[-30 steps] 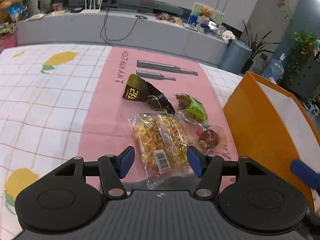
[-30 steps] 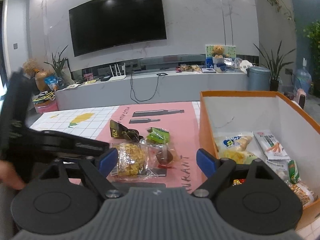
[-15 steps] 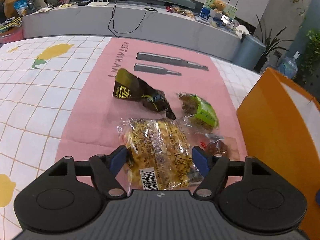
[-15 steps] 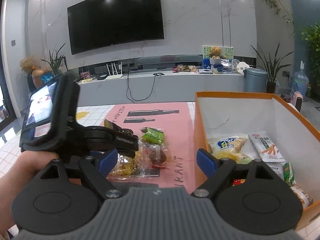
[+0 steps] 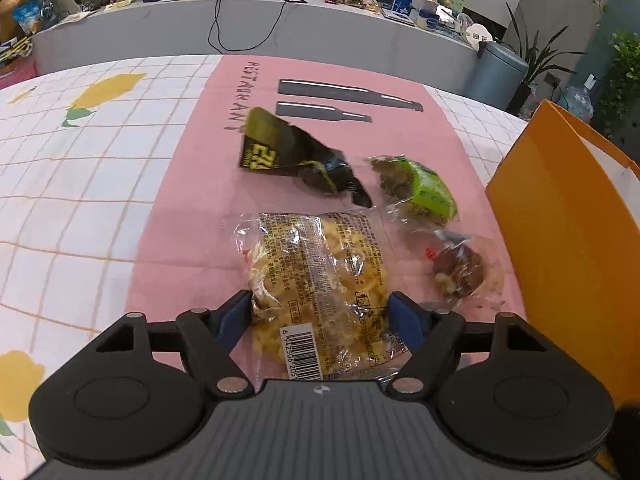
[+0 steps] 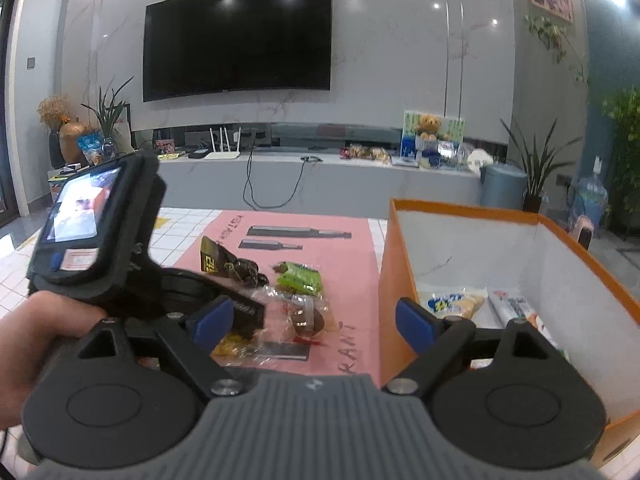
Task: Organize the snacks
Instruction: 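Grasp the bread packet with the left gripper while the right gripper grasps the brown candy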
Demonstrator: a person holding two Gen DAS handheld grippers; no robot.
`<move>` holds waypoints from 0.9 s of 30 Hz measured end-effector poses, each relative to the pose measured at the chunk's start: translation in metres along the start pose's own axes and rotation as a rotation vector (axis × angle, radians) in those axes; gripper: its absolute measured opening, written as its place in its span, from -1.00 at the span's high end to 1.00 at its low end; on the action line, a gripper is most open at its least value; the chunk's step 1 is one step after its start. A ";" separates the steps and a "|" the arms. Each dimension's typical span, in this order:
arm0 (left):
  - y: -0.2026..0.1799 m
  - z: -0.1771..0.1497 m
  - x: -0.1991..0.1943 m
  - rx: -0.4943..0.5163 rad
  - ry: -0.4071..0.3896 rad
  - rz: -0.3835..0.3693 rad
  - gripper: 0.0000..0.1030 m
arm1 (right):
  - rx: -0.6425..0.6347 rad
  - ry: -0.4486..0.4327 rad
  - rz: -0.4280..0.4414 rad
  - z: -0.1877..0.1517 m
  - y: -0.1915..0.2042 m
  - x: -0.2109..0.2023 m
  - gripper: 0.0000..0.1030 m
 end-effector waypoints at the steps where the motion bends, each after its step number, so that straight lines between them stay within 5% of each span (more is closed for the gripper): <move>1: 0.004 -0.001 -0.002 0.005 -0.003 0.000 -0.71 | -0.009 -0.014 -0.006 0.001 0.002 -0.001 -0.68; 11: 0.041 -0.007 -0.017 0.019 -0.001 -0.004 -0.72 | -0.054 -0.013 0.029 -0.006 0.029 0.011 -0.63; 14: 0.051 -0.008 -0.020 0.018 0.002 0.001 -0.72 | -0.084 0.010 0.040 -0.010 0.038 0.024 -0.43; 27: 0.071 -0.008 -0.026 0.008 0.012 0.008 -0.72 | -0.042 0.156 -0.051 -0.030 0.033 0.091 -0.26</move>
Point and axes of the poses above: each gripper's, at about its wrist camera, not at the fingertips, and x roughly the way its jaws point, y to its left, z to its top, the point moved 3 cm from there along x, roughly the way its jaws point, and after that the axes turned 8 degrees about -y, right-handed, at the moved point
